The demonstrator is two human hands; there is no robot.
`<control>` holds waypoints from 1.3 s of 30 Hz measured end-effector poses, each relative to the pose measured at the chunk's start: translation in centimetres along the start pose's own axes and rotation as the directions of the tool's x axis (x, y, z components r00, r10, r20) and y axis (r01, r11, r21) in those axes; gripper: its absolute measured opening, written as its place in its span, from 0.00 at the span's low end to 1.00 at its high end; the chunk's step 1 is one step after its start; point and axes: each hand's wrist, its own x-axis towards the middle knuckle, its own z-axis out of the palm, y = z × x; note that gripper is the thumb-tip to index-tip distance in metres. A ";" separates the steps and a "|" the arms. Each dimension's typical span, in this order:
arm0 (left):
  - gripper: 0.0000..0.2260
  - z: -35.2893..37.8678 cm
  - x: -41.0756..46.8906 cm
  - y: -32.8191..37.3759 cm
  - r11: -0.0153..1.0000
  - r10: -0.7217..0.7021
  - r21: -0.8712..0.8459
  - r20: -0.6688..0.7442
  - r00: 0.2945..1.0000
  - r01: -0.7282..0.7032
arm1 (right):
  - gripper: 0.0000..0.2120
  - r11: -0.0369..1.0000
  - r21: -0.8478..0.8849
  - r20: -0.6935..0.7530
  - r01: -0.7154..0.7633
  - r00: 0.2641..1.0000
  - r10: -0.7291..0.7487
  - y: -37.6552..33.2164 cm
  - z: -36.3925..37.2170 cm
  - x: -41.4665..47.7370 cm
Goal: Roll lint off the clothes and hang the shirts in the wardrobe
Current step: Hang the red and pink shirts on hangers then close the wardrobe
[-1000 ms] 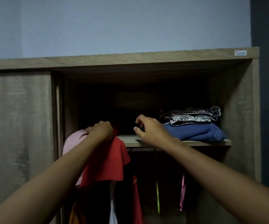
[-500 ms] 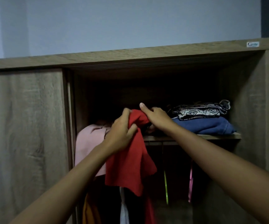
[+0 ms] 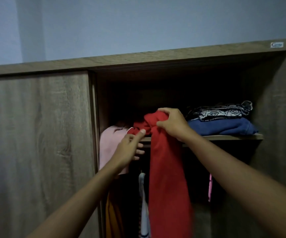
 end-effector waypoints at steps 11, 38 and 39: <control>0.19 0.8 -0.5 1.6 0.770 -0.175 -0.541 0.330 0.928 0.338 | 0.22 0.878 0.139 0.351 0.457 0.807 -0.475 -0.9 -2.3 -15.4; 0.29 -0.4 -8.2 -1.0 0.658 0.511 0.323 0.470 0.719 -0.680 | 0.10 0.519 0.756 0.238 -0.399 0.906 0.349 1.5 -1.9 -9.7; 0.29 -1.0 -8.3 -0.7 0.701 0.487 0.287 0.476 0.732 -0.653 | 0.10 0.518 0.761 0.232 -0.390 0.910 0.344 1.4 -2.0 -9.7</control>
